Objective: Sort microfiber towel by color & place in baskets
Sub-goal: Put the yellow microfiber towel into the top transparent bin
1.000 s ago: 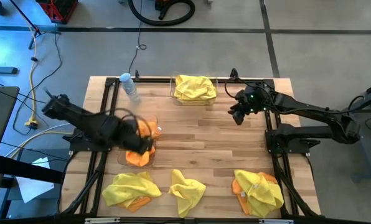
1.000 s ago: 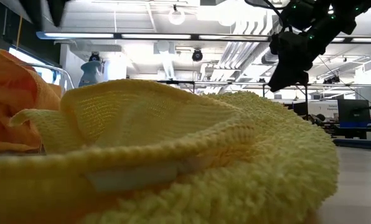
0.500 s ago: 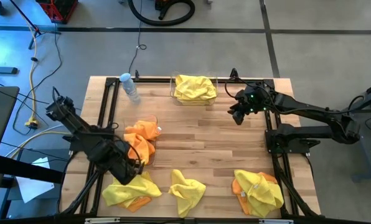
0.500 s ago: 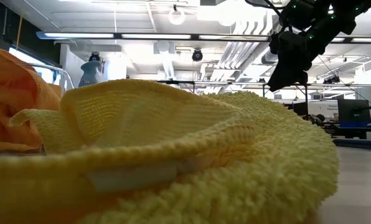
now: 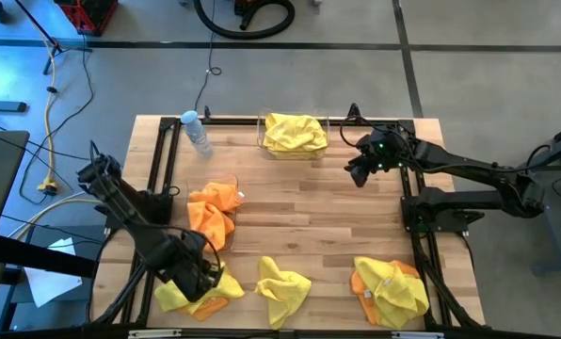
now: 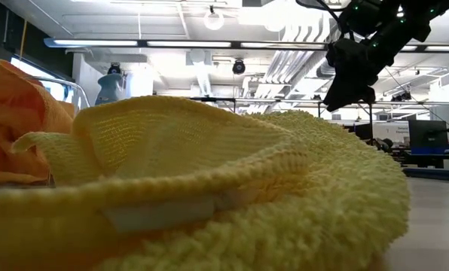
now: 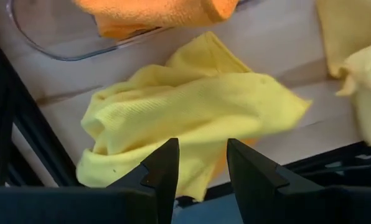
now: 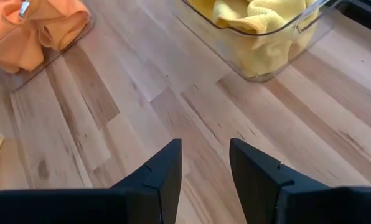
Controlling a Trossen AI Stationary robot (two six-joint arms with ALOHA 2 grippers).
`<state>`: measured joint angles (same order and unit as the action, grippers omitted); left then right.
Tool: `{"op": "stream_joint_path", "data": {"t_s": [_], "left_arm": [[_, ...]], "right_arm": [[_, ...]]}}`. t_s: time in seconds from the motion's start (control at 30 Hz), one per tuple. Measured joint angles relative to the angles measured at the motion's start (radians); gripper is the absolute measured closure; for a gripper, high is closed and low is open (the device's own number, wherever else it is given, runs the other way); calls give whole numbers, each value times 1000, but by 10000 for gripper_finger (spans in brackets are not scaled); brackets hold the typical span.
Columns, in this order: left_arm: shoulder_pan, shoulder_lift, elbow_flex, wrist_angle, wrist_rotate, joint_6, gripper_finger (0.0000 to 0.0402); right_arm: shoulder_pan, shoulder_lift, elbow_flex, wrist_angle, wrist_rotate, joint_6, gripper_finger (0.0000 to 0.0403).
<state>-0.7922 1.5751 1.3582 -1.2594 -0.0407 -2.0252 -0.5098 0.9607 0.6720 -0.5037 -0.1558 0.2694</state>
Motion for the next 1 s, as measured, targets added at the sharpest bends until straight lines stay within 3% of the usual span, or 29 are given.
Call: {"op": "stream_joint_path", "data": {"t_s": [0.33,0.6,1.0], "left_arm": [[-15,114,0,-11,4,333,279],[-23,198,-1,9,74,602,279],[-33,278,-1,82,112,732,294]], "right_arm": [[0,0,0,8,6,64,272],[0,0,0,8,7,116,272],[0,0,0,8,8,142,272]]}}
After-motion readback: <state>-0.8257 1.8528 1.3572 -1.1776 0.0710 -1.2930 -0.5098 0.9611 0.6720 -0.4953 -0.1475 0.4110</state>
